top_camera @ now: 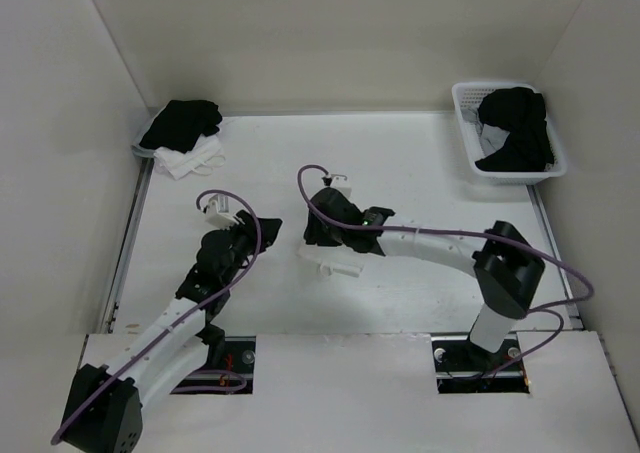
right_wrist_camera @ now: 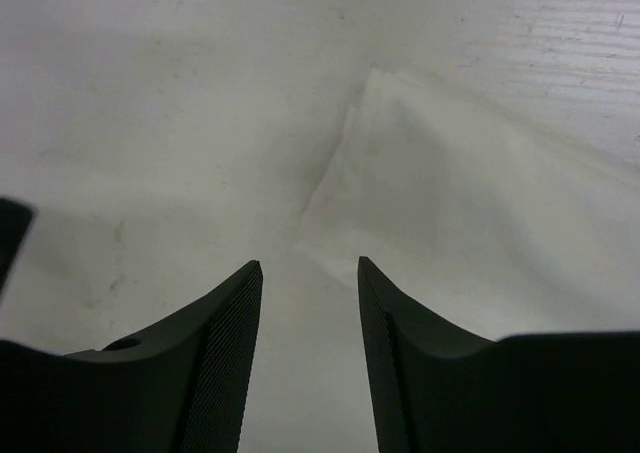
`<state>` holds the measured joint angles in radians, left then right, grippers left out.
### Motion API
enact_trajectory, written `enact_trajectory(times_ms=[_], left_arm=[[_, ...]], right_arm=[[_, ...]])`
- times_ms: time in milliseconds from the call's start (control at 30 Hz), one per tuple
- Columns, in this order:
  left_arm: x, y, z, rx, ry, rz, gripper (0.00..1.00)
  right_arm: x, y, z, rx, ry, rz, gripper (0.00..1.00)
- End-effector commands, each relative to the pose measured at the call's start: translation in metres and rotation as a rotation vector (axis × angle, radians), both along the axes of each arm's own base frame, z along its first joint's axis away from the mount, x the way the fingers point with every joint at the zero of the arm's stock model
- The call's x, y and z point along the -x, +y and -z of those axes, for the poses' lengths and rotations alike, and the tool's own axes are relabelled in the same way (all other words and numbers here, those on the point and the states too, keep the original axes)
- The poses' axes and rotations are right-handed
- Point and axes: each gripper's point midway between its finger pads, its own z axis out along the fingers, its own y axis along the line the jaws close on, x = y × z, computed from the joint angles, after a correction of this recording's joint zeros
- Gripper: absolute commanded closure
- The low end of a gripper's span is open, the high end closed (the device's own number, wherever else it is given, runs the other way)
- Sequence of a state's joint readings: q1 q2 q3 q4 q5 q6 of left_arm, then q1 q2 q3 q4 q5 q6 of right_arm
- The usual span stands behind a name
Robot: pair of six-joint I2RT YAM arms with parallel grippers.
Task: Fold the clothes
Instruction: Fold the tank top
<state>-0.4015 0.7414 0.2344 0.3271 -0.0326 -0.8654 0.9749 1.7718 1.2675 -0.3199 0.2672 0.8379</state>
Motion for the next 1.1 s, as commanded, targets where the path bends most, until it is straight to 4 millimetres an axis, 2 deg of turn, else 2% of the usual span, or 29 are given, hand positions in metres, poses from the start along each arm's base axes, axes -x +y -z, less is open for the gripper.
enact_trajectory(times_ms=[0,67,133,200,367,467,533,733,833,900,967,1000,1067], left_arm=[[-0.004,-0.014,-0.013,0.014,-0.030,0.041,0.68],[-0.005,-0.024,-0.013,0.010,-0.026,0.066,0.68],[-0.005,-0.033,-0.010,-0.001,-0.018,0.086,0.67],[-0.005,-0.032,-0.006,-0.021,-0.008,0.077,0.66],[-0.003,-0.010,0.026,-0.109,0.078,0.008,0.59],[0.000,0.006,0.044,-0.146,0.137,-0.034,0.56],[0.003,0.015,0.054,-0.163,0.163,-0.055,0.54],[0.015,0.027,0.071,-0.222,0.232,-0.061,0.51],[0.018,0.033,0.074,-0.220,0.248,-0.079,0.50],[0.018,0.034,0.072,-0.208,0.247,-0.083,0.49],[0.018,0.028,0.068,-0.189,0.235,-0.069,0.49],[0.018,0.023,0.063,-0.180,0.220,-0.053,0.50],[0.017,0.005,0.048,-0.162,0.170,-0.007,0.53]], right_arm=[[-0.001,-0.001,-0.074,-0.189,-0.138,0.014,0.56],[0.005,-0.020,-0.080,-0.216,-0.178,0.032,0.68],[0.007,-0.051,-0.078,-0.219,-0.219,0.077,0.86],[0.010,-0.082,-0.076,-0.230,-0.268,0.131,0.95],[0.004,-0.160,-0.069,-0.288,-0.382,0.297,0.94],[-0.012,-0.199,-0.070,-0.326,-0.433,0.381,0.85],[-0.027,-0.215,-0.076,-0.348,-0.466,0.409,0.79],[-0.073,-0.233,-0.085,-0.385,-0.514,0.437,0.41],[-0.092,-0.236,-0.076,-0.360,-0.523,0.445,0.35],[-0.097,-0.236,-0.058,-0.344,-0.492,0.450,0.35],[-0.095,-0.230,-0.044,-0.340,-0.452,0.427,0.41],[-0.095,-0.228,-0.042,-0.338,-0.446,0.415,0.46],[-0.091,-0.222,-0.037,-0.337,-0.426,0.386,0.65]])
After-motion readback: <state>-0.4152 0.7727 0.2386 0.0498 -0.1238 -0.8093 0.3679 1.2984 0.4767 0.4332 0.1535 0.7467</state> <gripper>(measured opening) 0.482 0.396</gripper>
